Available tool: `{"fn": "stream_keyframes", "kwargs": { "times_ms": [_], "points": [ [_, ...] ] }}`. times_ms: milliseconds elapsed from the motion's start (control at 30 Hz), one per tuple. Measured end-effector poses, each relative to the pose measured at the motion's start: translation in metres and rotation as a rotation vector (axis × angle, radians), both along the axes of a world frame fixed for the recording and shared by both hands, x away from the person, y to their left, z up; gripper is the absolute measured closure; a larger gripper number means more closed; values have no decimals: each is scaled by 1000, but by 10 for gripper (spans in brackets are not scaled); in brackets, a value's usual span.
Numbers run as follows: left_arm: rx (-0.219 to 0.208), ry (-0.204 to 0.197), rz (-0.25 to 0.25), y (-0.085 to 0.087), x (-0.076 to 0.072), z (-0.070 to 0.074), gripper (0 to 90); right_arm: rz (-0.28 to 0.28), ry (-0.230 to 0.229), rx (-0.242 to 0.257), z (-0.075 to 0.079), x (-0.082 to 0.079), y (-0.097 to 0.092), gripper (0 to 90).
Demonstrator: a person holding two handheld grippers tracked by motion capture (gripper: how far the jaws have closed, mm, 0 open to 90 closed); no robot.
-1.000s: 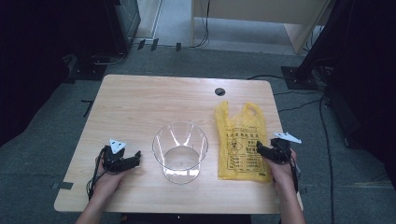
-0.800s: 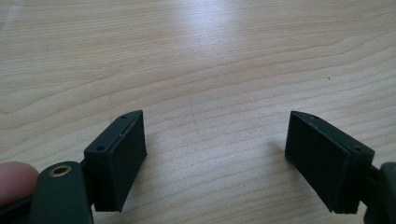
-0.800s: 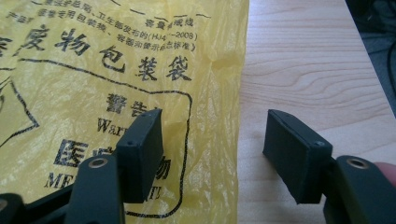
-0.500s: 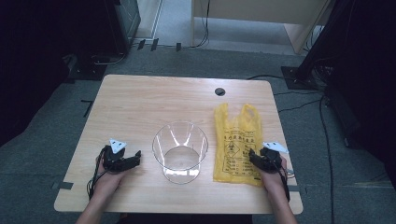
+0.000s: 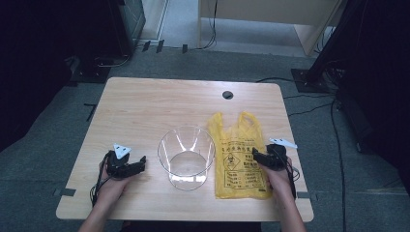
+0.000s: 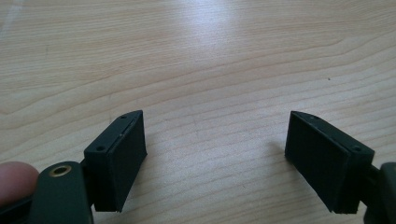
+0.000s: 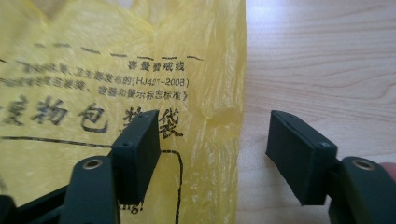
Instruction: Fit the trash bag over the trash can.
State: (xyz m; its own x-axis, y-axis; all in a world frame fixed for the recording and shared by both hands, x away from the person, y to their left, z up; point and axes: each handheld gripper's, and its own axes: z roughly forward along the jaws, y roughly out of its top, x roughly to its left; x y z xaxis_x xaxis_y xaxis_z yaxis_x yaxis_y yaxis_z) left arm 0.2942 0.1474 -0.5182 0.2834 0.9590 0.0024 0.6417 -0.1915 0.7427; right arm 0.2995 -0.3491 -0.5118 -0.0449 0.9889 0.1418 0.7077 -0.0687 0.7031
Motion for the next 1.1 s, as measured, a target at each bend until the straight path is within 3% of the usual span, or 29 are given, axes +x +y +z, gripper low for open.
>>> {"fn": "stream_keyframes", "kwargs": {
  "times_ms": [133, 200, 267, 300, 333, 367, 400, 433, 467, 500, 600, 667, 700, 733, 767, 800, 833, 867, 900, 933, 967, 1000, 1033, 1067, 1100],
  "points": [
    [0, 0, 0, 0, 0, 0, 200, 16, -6, -22, -3, 2, 5, 384],
    [0, 0, 0, 0, 0, 0, 201, 34, -40, -126, -7, -2, 17, 457],
    [0, 0, 0, 0, 0, 0, 201, 35, -59, -122, -7, -5, 23, 567],
    [0, 0, 1, 0, 0, 0, 201, 35, -59, -122, -7, -5, 23, 567],
    [2, 1, 1, 0, 0, 0, 202, 47, -65, -124, -7, -8, 30, 689],
    [2, 1, 1, 0, 0, 0, 201, 47, -65, -124, -7, -8, 30, 689],
    [2, 1, 0, 0, -1, 0, 202, 52, -69, -121, -7, -9, 35, 768],
    [2, 1, 0, 0, -1, 0, 202, 52, -69, -121, -7, -9, 35, 768],
    [6, 3, -3, 0, -1, 0, 202, 79, -73, -107, -8, -9, 38, 844],
    [6, 3, -3, 0, -1, 0, 202, 79, -73, -107, -8, -9, 38, 844],
    [0, 1, -5, -1, -1, 0, 203, 100, -85, -34, -7, -9, 35, 892],
    [0, 0, -7, -1, -2, 0, 203, 104, -130, 15, -3, -12, 33, 894],
    [0, 0, -7, -1, -2, 0, 203, 104, -130, 15, -3, -12, 33, 894],
    [0, -1, -8, -1, -2, 0, 203, 93, -178, 32, 3, -14, 34, 895],
    [0, -1, -8, -1, -2, 0, 203, 93, -178, 32, 3, -14, 34, 895],
    [1, -1, -8, -1, -2, 0, 203, 88, -227, 41, 10, -17, 34, 894],
    [1, -1, -8, -1, -2, 0, 203, 88, -227, 41, 10, -17, 34, 894],
    [5, -1, -9, -1, -2, 0, 203, 88, -270, 45, 17, -19, 35, 894],
    [5, -1, -9, -1, -2, 0, 203, 88, -270, 45, 17, -19, 35, 894],
    [4, -1, -9, -1, -2, 0, 203, 89, -317, 46, 24, -23, 37, 894],
    [4, -1, -9, -1, -2, 0, 203, 89, -317, 46, 24, -23, 37, 894],
    [4, 0, -9, -1, -2, 0, 203, 91, -368, 29, 32, -26, 40, 893],
    [4, 0, -9, -1, -2, 0, 203, 91, -368, 29, 32, -26, 40, 893],
    [5, 0, -9, -1, -3, 0, 203, 95, -417, 23, 41, -30, 43, 892],
    [4, 0, -8, -1, -3, 0, 203, 92, -436, 23, 45, -32, 44, 892]
  ]
}}
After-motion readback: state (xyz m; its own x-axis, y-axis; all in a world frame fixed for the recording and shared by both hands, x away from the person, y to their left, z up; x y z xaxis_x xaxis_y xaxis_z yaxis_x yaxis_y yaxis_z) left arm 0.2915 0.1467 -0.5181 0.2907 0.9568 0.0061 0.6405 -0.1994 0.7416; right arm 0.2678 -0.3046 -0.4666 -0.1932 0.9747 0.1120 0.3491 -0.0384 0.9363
